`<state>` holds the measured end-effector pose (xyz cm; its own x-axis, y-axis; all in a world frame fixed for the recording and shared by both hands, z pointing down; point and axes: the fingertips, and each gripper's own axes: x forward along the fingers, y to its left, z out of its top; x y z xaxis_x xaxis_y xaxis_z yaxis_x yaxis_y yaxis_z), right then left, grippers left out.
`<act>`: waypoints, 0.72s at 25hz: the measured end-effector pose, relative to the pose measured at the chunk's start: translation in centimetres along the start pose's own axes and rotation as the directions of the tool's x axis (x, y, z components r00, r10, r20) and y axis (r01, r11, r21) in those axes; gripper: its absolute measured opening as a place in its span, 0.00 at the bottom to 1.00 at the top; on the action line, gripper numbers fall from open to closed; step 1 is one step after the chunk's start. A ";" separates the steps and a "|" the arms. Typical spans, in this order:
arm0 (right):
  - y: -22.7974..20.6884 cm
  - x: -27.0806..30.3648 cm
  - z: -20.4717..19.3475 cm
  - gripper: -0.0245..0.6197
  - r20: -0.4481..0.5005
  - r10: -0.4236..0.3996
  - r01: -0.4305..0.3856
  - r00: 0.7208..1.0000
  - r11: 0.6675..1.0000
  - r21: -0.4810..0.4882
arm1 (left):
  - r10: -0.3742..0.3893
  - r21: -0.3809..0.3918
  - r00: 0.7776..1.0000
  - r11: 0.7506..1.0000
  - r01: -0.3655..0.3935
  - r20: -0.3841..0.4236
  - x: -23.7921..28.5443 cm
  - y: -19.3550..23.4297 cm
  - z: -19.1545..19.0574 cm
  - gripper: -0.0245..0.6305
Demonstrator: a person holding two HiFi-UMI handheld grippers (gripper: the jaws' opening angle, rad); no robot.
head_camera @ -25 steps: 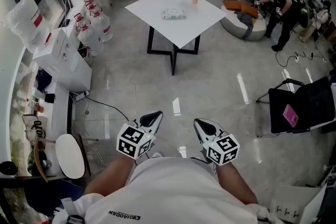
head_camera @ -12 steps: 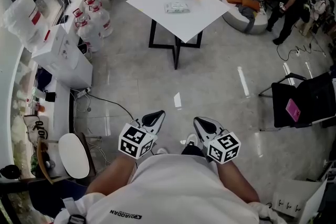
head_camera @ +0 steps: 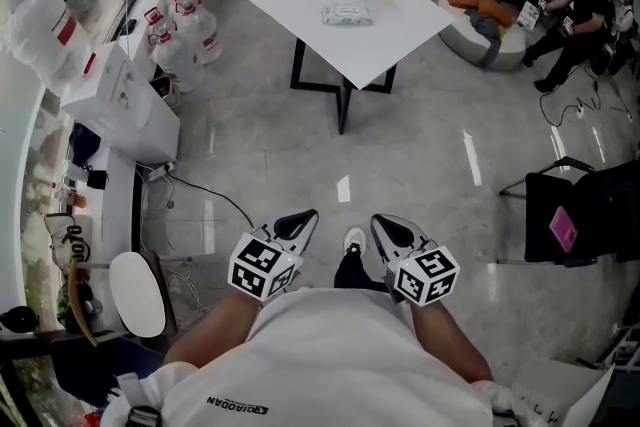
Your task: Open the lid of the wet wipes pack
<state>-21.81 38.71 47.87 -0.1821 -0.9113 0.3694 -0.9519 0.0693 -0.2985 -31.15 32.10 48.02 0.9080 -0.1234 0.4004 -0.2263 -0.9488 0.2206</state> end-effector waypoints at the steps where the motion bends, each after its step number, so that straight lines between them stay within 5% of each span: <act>1: -0.9 0.6 0.8 0.05 0.004 0.006 -0.006 1.000 1.000 -0.003 | 0.009 0.000 1.000 1.000 -0.009 0.001 0.8 0.6 0.6 0.05; 9: -9.3 4.3 8.2 0.05 0.050 0.048 -0.044 0.998 0.996 -0.072 | 0.080 0.029 0.994 0.996 -0.082 0.071 8.2 4.9 8.7 0.05; 18: -15.7 7.0 10.4 0.05 0.016 0.134 -0.132 0.991 0.986 -0.099 | 0.104 0.012 0.994 0.994 -0.104 0.035 16.2 5.2 10.5 0.05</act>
<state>-5.59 27.01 45.97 -0.3041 -0.9003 0.3115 -0.9393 0.2287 -0.2558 -13.89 22.14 46.30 0.8914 -0.2313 0.3897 -0.3153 -0.9342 0.1666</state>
